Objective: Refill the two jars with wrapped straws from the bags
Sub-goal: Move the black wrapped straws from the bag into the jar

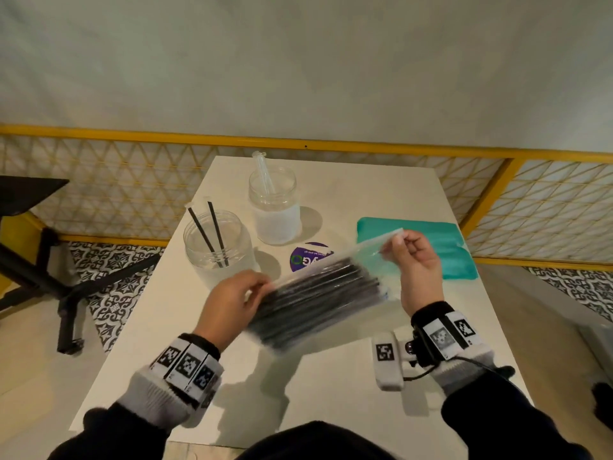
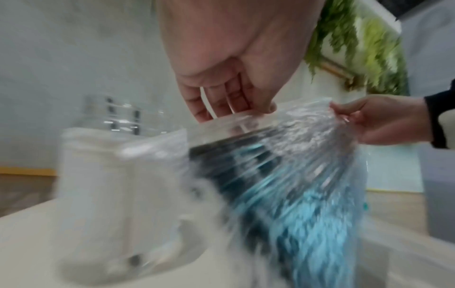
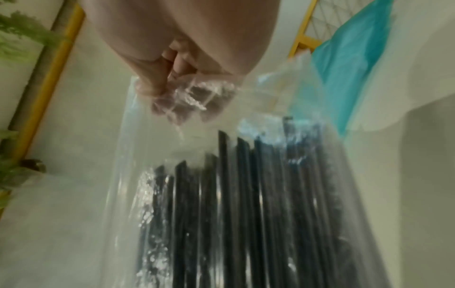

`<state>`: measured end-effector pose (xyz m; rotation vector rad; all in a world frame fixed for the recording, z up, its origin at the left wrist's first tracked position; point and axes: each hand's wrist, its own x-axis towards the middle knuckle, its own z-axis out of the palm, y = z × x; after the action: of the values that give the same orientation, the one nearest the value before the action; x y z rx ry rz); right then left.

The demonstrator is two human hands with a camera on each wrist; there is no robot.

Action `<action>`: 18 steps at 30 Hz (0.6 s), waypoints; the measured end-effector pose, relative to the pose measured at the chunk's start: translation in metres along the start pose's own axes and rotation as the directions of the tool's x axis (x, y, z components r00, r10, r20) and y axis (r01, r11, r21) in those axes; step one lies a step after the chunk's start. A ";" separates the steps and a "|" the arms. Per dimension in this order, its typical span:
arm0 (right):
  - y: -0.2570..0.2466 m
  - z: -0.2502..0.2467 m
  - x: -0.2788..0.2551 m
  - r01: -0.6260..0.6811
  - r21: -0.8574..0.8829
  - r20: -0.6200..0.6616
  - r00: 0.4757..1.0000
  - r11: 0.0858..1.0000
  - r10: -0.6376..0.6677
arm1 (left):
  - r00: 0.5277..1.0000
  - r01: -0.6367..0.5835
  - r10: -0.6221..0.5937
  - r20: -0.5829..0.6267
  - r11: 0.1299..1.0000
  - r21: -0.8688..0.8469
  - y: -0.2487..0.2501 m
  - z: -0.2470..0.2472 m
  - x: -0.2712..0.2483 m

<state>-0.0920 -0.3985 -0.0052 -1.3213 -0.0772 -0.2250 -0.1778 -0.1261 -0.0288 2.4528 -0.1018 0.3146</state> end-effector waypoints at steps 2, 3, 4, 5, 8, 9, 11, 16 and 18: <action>0.007 -0.009 -0.001 -0.014 -0.026 -0.008 1.000 1.000 0.014 | 0.998 0.056 -0.055 -0.019 0.997 0.056 -0.015 -0.008 -0.017; 0.013 -0.012 -0.002 -0.026 -0.044 -0.007 1.000 0.999 0.025 | 0.996 0.084 -0.081 -0.032 0.993 0.084 -0.020 -0.011 -0.023; 0.019 -0.013 -0.004 -0.043 -0.060 -0.010 0.999 0.997 0.042 | 0.994 0.099 -0.095 -0.047 0.989 0.107 -0.025 -0.014 -0.028; 0.025 -0.014 -0.006 -0.066 -0.069 -0.016 0.998 0.995 0.065 | 0.992 0.108 -0.099 -0.072 0.986 0.127 -0.028 -0.018 -0.031; 0.041 -0.018 -0.012 -0.136 -0.120 -0.032 0.991 0.983 0.133 | 0.987 0.111 -0.088 -0.132 0.979 0.173 -0.038 -0.028 -0.036; 0.045 -0.019 -0.014 -0.151 -0.162 -0.032 0.988 0.975 0.148 | 0.985 0.119 -0.092 -0.146 0.975 0.185 -0.043 -0.031 -0.037; 0.050 -0.021 -0.017 -0.175 -0.223 -0.037 0.985 0.959 0.171 | 0.978 0.146 -0.115 -0.172 0.972 0.181 -0.052 -0.035 -0.039; 0.052 -0.007 -0.016 -0.018 -0.426 -0.122 0.992 0.904 -0.037 | 0.983 0.110 -0.089 -0.159 0.986 0.125 -0.063 -0.040 -0.033; 0.041 0.018 -0.023 0.236 -0.531 0.057 0.968 0.814 -0.244 | 0.987 0.090 -0.072 -0.144 0.988 0.124 -0.067 -0.044 -0.028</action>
<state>-0.1043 -0.3688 -0.0443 -1.8724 -0.1806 -0.4997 -0.2035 -0.0461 -0.0428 2.5463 0.0804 0.4684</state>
